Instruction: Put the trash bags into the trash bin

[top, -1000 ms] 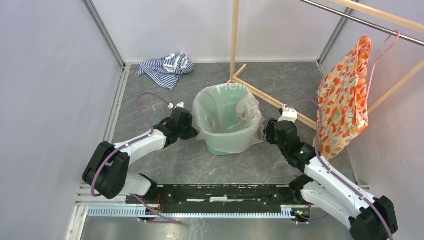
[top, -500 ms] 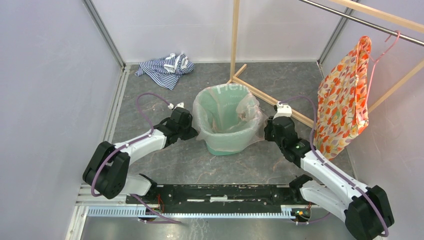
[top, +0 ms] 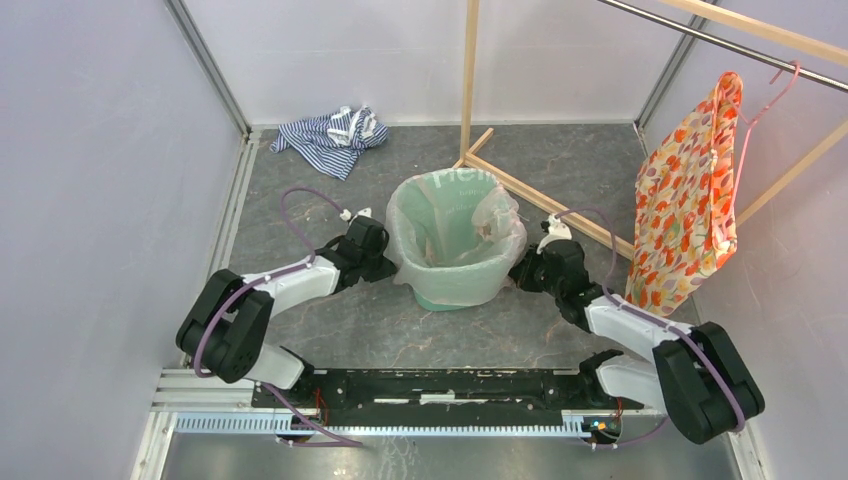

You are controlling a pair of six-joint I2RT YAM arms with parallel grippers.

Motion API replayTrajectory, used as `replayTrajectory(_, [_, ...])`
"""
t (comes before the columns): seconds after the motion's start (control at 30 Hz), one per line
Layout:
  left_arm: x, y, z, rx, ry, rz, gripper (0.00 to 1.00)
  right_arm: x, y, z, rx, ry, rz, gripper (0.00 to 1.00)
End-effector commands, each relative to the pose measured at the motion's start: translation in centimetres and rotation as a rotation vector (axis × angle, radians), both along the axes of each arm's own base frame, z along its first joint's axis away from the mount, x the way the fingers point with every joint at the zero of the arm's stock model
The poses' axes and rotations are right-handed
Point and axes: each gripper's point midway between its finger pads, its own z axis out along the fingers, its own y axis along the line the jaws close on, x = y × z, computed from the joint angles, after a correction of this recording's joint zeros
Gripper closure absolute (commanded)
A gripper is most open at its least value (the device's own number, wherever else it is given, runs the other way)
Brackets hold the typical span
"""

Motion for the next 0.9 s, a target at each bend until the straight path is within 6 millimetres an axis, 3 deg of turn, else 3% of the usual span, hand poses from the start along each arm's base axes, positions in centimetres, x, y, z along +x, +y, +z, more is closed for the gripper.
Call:
replayTrajectory(0.0, [0.6, -0.4, -0.2, -0.012, -0.033, -0.006, 0.98, 1.4, 2.5, 2.4, 0.114, -0.071, 0.066, 1.00])
replayTrajectory(0.17, [0.7, -0.6, -0.2, -0.025, -0.040, -0.007, 0.98, 1.5, 3.5, 2.4, 0.146, -0.066, 0.108, 0.99])
replayTrajectory(0.43, [1.1, -1.4, 0.7, -0.059, -0.070, -0.024, 0.93, 1.2, 5.0, 2.7, 0.184, -0.053, 0.200, 0.87])
replayTrajectory(0.67, [0.7, -0.5, 1.5, -0.036, -0.079, -0.004, 0.88, 1.3, 1.7, 2.0, 0.010, -0.014, 0.093, 0.79])
replayTrajectory(0.87, [0.5, 0.0, 2.3, -0.032, -0.095, 0.010, 0.85, 0.9, 0.0, 3.1, -0.051, -0.036, 0.048, 0.69])
